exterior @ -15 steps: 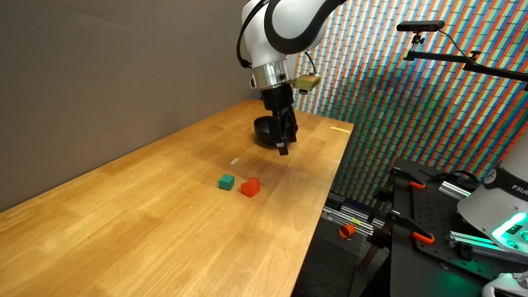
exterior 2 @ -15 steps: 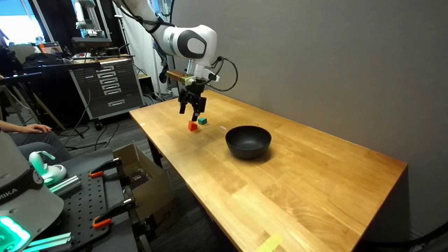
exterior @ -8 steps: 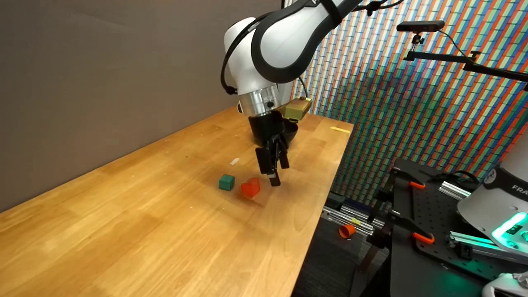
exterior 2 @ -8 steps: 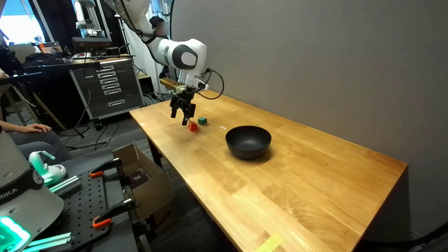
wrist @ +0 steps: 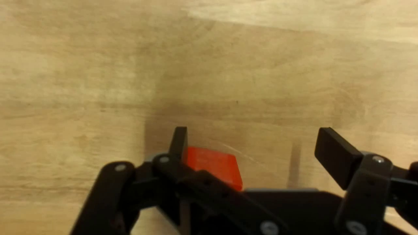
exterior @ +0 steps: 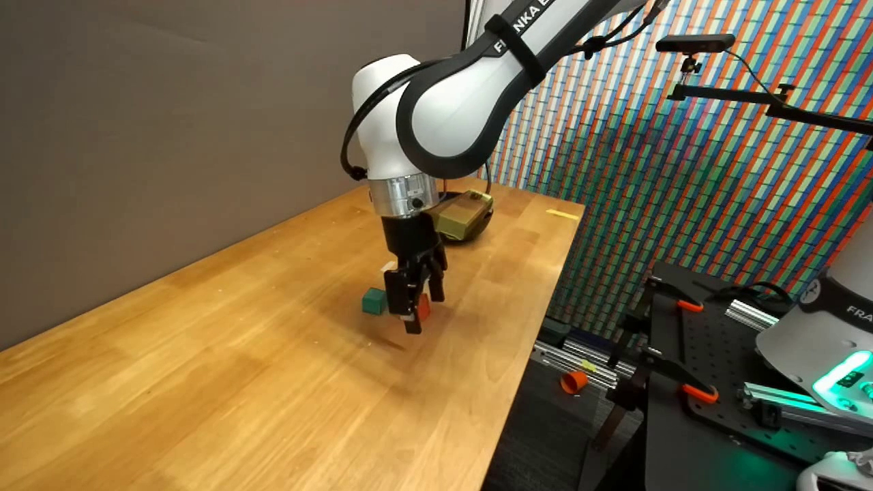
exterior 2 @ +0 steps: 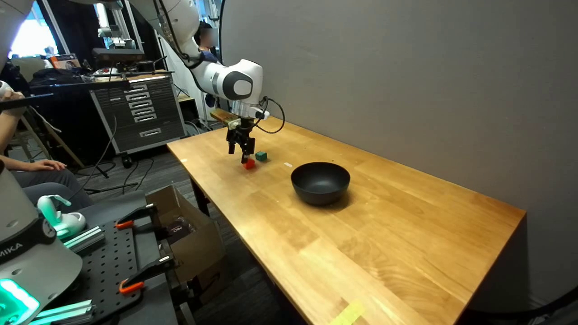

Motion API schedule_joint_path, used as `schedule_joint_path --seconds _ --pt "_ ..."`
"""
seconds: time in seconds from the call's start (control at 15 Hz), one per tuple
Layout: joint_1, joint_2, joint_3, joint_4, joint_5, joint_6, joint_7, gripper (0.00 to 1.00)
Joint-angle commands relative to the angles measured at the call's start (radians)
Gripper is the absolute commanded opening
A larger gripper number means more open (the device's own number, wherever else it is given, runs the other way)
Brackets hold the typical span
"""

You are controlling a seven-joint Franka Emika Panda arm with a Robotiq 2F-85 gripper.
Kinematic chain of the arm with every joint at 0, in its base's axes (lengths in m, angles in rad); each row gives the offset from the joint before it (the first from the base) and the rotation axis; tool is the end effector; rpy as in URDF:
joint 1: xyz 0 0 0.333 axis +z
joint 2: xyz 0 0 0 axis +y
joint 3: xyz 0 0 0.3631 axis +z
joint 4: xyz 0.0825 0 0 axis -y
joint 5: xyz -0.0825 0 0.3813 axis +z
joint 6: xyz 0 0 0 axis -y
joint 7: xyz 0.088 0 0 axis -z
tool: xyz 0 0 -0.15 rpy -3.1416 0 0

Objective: Put the green and orange blocks in the black bowl

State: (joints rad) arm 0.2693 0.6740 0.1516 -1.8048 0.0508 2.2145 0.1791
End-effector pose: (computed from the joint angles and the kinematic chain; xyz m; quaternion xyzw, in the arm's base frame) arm 0.5824 0.2603 0.1524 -0.9852 -0.0916 0.1426 0.0261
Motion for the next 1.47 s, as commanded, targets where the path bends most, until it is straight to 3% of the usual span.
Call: schedule_joint_path --seconds 0.0,0.6,0.67,0.73,1.07,1.13,1.4 --pt "0.026 0.046 -0.028 0.068 -0.019 0.065 0.046 1.00" --pt "0.044 0.058 -0.097 0.079 -0.085 0.115 0.118 1.00" --pt "0.047 0.060 -0.103 0.079 -0.095 0.118 0.127 0.75" --pt "0.044 0.062 -0.104 0.079 -0.095 0.117 0.129 0.74" --pt "0.045 0.067 -0.109 0.076 -0.098 0.093 0.138 0.35" --pt "0.048 0.063 -0.114 0.075 -0.105 0.087 0.143 0.31" --pt "0.069 0.011 -0.186 0.077 -0.194 0.075 0.195 0.31"
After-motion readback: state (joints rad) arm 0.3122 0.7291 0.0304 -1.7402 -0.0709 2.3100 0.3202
